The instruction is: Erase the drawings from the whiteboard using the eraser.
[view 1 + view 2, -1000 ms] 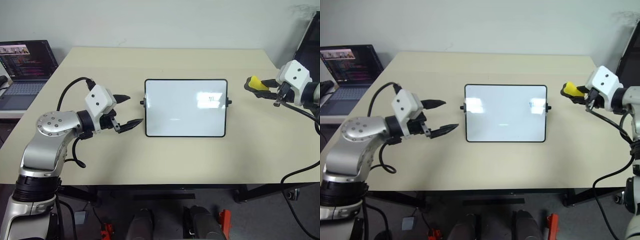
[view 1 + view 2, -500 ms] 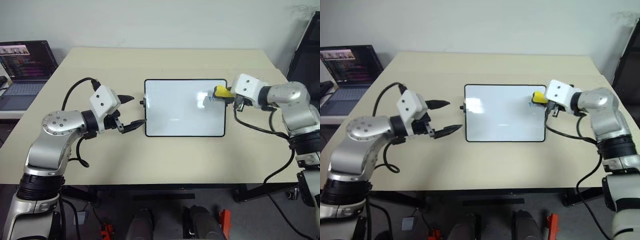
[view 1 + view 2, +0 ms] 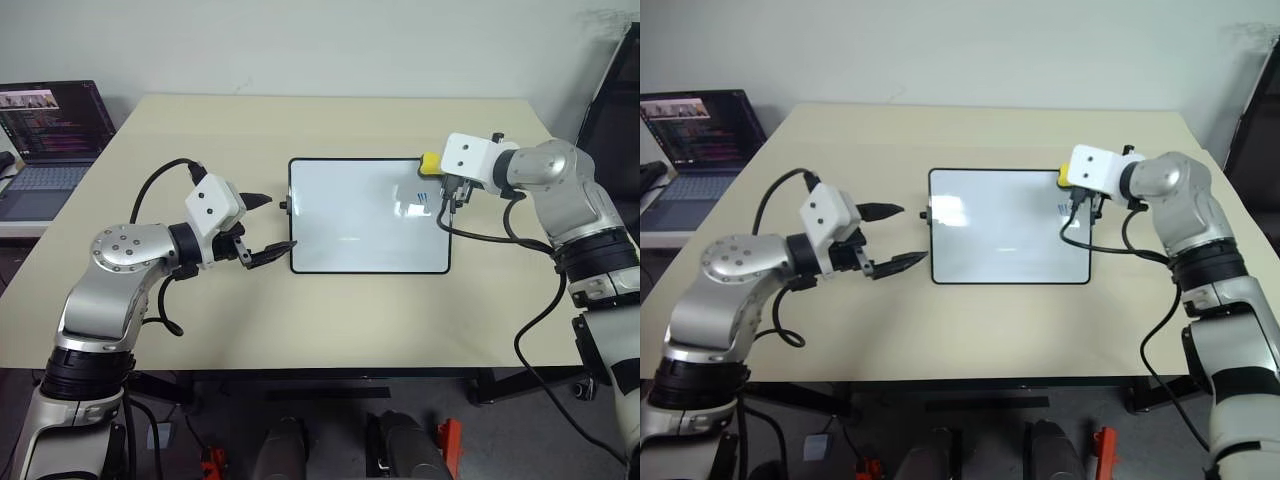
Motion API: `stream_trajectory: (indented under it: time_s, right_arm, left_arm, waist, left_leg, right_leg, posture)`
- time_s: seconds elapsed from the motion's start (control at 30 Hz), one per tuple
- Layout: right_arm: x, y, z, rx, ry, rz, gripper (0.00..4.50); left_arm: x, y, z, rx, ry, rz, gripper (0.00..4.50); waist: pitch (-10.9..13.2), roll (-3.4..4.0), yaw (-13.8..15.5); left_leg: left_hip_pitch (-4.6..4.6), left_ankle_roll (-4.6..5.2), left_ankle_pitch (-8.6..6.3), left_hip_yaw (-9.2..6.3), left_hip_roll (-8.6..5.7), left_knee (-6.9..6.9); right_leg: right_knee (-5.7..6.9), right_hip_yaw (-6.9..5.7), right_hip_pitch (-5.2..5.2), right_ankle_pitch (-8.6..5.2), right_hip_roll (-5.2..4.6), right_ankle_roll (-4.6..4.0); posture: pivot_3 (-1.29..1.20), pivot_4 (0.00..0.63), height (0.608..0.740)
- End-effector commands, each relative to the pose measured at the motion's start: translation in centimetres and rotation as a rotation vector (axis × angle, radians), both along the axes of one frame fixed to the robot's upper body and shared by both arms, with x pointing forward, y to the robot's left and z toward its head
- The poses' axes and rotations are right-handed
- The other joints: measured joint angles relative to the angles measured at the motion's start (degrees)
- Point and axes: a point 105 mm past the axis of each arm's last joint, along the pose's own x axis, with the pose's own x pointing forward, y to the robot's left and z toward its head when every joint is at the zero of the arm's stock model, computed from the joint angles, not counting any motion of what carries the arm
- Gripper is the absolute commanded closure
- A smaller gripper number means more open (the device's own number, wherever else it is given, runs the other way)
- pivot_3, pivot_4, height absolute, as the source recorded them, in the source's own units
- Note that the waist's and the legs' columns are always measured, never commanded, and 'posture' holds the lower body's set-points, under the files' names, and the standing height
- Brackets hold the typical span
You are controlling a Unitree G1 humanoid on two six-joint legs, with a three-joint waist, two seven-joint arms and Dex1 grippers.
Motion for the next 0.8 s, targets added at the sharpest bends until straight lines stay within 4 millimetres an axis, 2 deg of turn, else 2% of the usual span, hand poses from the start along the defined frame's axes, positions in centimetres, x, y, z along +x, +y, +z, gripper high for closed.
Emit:
stream_trajectory:
  time_s: [0.03, 0.27, 0.5, 0.67, 0.8]
  right_arm:
    - [0.4, 0.1, 0.3, -0.037, -0.014, -0.022, 3.53]
    - [0.0, 0.7, -2.3, -0.105, 0.072, -0.005, 3.53]
    - [-1.9, 1.0, -4.7, -0.198, 0.181, 0.048, 3.53]
    - [-3.1, 1.3, -5.7, -0.219, 0.232, 0.078, 3.53]
    - [-2.5, 0.5, -4.9, -0.231, 0.186, 0.035, 3.53]
  left_arm:
    - [-0.2, -0.2, 0.8, -0.009, -0.043, -0.007, 0.00]
    - [-0.2, 0.1, 0.6, -0.009, -0.038, 0.001, 0.00]
    - [-0.3, 0.0, 0.6, -0.009, -0.038, -0.001, 0.00]
    - [-0.2, -0.2, 0.6, -0.009, -0.038, -0.003, 0.00]
    - [-0.2, -0.2, 0.7, -0.010, -0.038, -0.004, 0.00]
  waist:
    - [0.00, 0.00, 0.04]
    - [-0.01, 0.00, -0.06]
    - [-0.05, -0.06, -0.07]
    - [-0.05, -0.06, -0.07]
    - [-0.05, -0.06, -0.07]
  left_leg:
    - [0.00, 0.00, 0.00, 0.00, 0.00, 0.00]
    - [0.06, 0.00, 0.00, 0.00, 0.01, 0.02]
    - [0.10, 0.00, 0.00, -0.01, 0.01, 0.09]
    - [0.10, 0.00, 0.01, -0.01, 0.01, 0.12]
    - [0.10, 0.00, 0.01, -0.01, 0.01, 0.12]
  right_leg:
    - [0.00, 0.00, 0.00, 0.00, 0.00, 0.00]
    - [0.07, 0.01, 0.01, 0.00, 0.01, 0.01]
    - [0.11, 0.01, 0.07, 0.01, 0.01, 0.05]
    - [0.13, 0.01, 0.08, 0.04, 0.01, 0.08]
    - [0.12, 0.00, 0.08, 0.05, 0.01, 0.08]
  posture:
    - [0.00, 0.150, 0.740]
    - [0.00, 0.150, 0.740]
    - [0.00, 0.150, 0.740]
    - [0.00, 0.150, 0.740]
    - [0.00, 0.150, 0.740]
